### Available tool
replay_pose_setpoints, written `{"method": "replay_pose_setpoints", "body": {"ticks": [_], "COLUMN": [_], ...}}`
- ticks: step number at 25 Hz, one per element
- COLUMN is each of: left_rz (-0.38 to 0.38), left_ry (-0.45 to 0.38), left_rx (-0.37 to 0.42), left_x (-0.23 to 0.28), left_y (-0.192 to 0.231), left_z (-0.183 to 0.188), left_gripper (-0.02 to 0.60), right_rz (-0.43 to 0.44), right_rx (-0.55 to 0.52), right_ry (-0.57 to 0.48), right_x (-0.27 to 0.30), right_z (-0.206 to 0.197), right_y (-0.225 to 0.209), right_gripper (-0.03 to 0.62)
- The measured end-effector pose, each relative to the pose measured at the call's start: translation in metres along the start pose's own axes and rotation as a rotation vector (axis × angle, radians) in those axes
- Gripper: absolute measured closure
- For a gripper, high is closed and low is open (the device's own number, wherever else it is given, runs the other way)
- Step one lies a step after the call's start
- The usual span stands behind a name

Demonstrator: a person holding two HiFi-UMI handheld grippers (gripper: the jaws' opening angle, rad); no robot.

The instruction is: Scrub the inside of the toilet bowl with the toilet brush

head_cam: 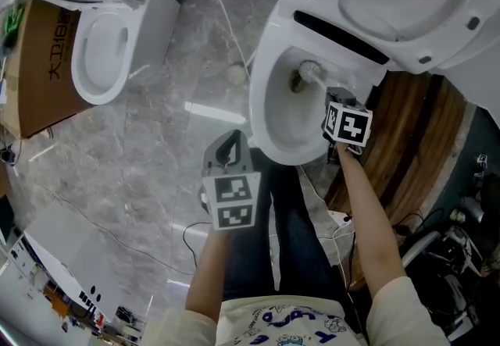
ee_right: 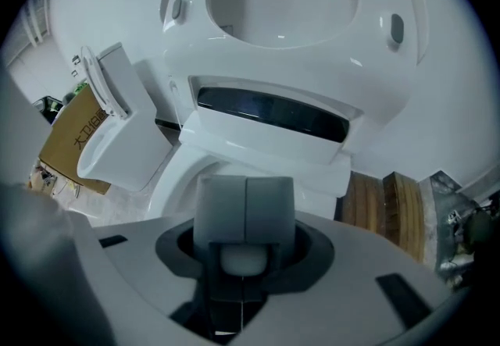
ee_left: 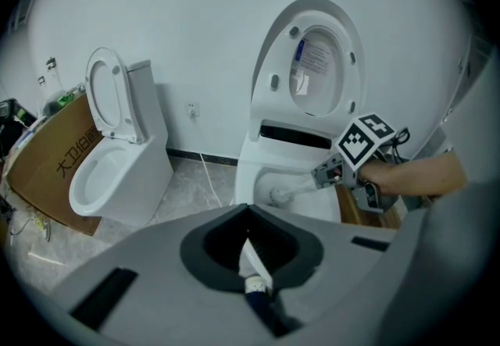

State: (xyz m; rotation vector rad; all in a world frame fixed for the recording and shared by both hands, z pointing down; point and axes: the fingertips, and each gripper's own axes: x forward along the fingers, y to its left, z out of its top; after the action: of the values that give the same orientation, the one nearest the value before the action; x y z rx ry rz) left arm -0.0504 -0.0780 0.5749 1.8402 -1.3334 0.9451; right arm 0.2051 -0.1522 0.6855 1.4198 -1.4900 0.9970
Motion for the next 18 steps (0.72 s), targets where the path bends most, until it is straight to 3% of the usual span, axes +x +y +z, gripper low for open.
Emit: {"method": "replay_pose_setpoints", "body": {"ticks": [8,14,18], "left_rz": [0.001,-0.009,-0.013], "left_ry": [0.002,-0.006,-0.008], "left_rx": [-0.001,0.005,0.008], "left_x": [-0.001,-0.001,-0.002], "left_y": [0.001,-0.002,-0.003], "left_z": [-0.005,-0.002,-0.002], "left_gripper": [0.580,0.580,0.580], "right_rz": [0.140,0.264,0.352], "right_rx": [-0.106,-0.123,-0.250], "right_ry": [-0.014,0.082,0.188], "right_x": [-0.003,-0.011,-0.021], "right_z": [0.009,-0.014,-0.036], "right_y": [0.045,0.048,0.052], "right_gripper": [0.424,0.424,0.424]}}
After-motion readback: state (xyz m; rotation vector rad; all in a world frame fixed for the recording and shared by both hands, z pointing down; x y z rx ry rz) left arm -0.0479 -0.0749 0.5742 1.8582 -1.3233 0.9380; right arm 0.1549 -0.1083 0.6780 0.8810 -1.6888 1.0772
